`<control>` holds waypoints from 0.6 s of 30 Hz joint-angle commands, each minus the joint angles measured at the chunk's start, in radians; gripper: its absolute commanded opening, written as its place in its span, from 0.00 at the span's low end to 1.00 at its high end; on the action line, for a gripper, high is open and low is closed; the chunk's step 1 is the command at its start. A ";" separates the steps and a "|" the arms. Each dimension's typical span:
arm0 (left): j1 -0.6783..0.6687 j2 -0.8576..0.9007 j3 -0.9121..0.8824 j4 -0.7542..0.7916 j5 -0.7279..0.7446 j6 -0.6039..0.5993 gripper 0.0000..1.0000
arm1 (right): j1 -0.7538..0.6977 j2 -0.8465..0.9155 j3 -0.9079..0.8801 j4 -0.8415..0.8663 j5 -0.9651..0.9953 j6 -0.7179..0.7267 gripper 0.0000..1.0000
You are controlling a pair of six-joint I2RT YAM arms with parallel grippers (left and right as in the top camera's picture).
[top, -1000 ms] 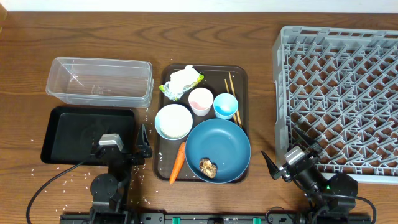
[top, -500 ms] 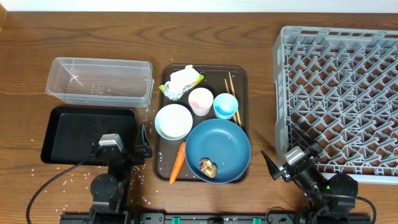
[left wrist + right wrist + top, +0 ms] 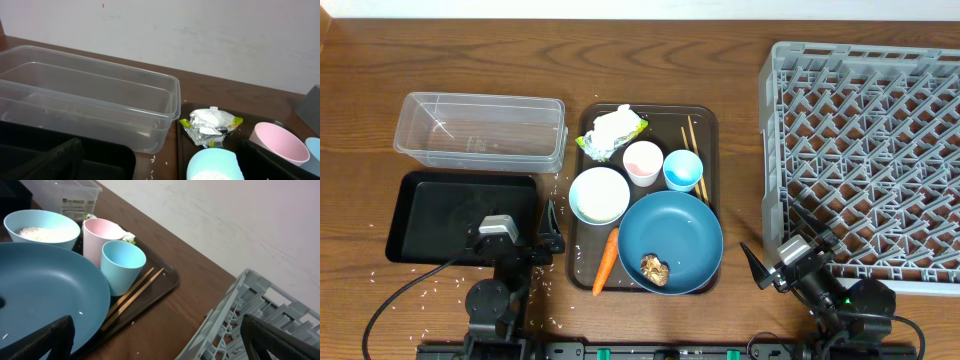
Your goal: Sort waste into correct bins and load items into the dishwasher rack
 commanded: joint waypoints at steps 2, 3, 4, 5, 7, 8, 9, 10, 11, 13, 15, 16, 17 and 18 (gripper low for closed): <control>0.005 0.000 -0.012 -0.048 -0.012 0.017 0.98 | 0.008 -0.007 -0.004 0.000 -0.006 -0.003 0.99; 0.005 0.000 -0.012 -0.049 -0.012 0.017 0.98 | 0.008 -0.007 -0.004 0.000 -0.006 -0.003 0.99; 0.005 0.000 -0.012 -0.049 -0.012 0.017 0.98 | 0.008 -0.007 -0.004 0.000 -0.006 -0.003 0.99; 0.005 0.000 -0.012 -0.049 -0.012 0.017 0.98 | 0.008 -0.007 -0.004 0.000 -0.006 -0.003 0.99; 0.005 0.000 -0.012 -0.049 -0.012 0.017 0.98 | 0.008 -0.007 -0.004 0.000 -0.006 -0.003 0.99; 0.005 0.000 -0.012 -0.048 -0.012 0.017 0.98 | 0.008 -0.007 -0.004 0.000 -0.006 -0.003 0.99; 0.005 0.000 -0.012 -0.048 -0.012 0.017 0.98 | 0.008 -0.007 -0.004 0.000 -0.006 -0.003 0.99; 0.005 0.000 -0.012 -0.048 -0.012 0.017 0.98 | 0.008 -0.007 -0.004 0.001 -0.006 -0.004 0.99; 0.005 0.000 -0.012 -0.048 -0.012 0.017 0.98 | 0.008 -0.007 -0.004 0.002 -0.006 -0.004 0.99; 0.005 0.000 -0.012 -0.048 -0.012 0.017 0.98 | 0.008 -0.007 -0.004 0.019 -0.006 -0.004 0.99; 0.005 0.000 -0.012 -0.048 -0.011 0.016 0.98 | 0.008 -0.007 -0.004 0.031 0.000 -0.004 0.99; 0.005 0.000 -0.012 -0.048 0.001 0.013 0.98 | 0.008 -0.007 -0.004 0.039 0.000 -0.003 0.99; 0.005 0.000 -0.012 -0.034 0.034 0.005 0.98 | 0.008 -0.007 -0.004 0.047 -0.021 -0.002 0.99; 0.005 0.000 -0.011 -0.010 0.065 0.005 0.98 | 0.008 -0.007 -0.004 0.056 -0.048 0.003 0.99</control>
